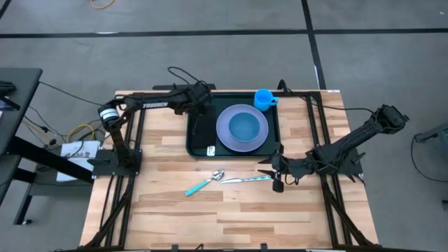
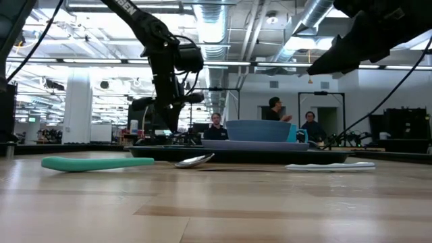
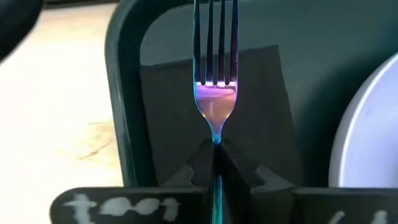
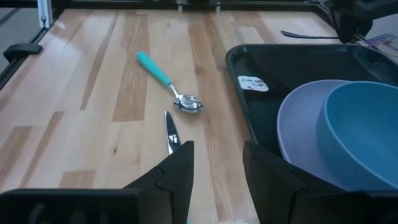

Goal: Set up tray
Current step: Put the blue fork on top of the napkin on the black serving tray

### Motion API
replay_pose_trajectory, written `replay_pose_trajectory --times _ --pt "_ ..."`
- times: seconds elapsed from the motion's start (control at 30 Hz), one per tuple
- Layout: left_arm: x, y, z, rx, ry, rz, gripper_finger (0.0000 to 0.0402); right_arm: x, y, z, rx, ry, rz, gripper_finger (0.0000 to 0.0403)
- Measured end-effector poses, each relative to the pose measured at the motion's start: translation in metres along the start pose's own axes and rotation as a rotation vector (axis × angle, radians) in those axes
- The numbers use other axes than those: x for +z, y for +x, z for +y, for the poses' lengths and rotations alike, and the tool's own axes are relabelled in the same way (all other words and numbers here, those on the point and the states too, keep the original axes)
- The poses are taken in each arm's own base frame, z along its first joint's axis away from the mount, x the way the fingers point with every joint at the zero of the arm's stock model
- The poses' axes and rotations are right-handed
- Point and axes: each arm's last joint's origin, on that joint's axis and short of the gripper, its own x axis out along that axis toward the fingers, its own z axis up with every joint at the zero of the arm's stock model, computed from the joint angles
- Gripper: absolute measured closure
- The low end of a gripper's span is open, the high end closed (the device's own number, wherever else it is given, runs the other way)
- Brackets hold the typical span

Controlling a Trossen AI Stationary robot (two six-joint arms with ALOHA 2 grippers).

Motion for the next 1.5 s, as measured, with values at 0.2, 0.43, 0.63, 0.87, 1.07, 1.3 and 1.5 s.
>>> replay_pose_trajectory --times 0.2,0.43,0.63,0.87,1.07,1.3,1.5 --pt "-0.005 0.009 -0.005 0.012 -0.020 0.006 0.0401 -0.002 0.000 0.000 -0.003 -0.008 0.015 0.0272" --pt "-0.002 0.012 -0.001 0.024 -0.081 0.004 0.0401 -0.002 0.000 0.000 -0.001 -0.003 0.018 0.0272" --pt "-0.006 0.014 -0.001 0.037 -0.073 -0.003 0.0401 -0.002 0.000 0.000 0.000 -0.001 0.019 0.0272" --pt "-0.019 0.026 0.008 0.048 -0.089 0.015 0.0401 -0.002 0.000 0.000 -0.001 0.015 0.021 0.0272" --pt "-0.025 0.034 0.011 0.016 -0.099 0.017 0.0401 -0.002 0.000 0.000 -0.001 0.016 0.020 0.0272" --pt "-0.028 0.036 0.014 0.039 -0.097 0.013 0.0401 -0.002 0.000 0.000 0.000 0.017 0.019 0.0272" --pt "-0.027 0.036 0.014 0.048 -0.097 -0.006 0.0396 -0.002 0.000 0.000 -0.001 0.016 0.020 0.0272"
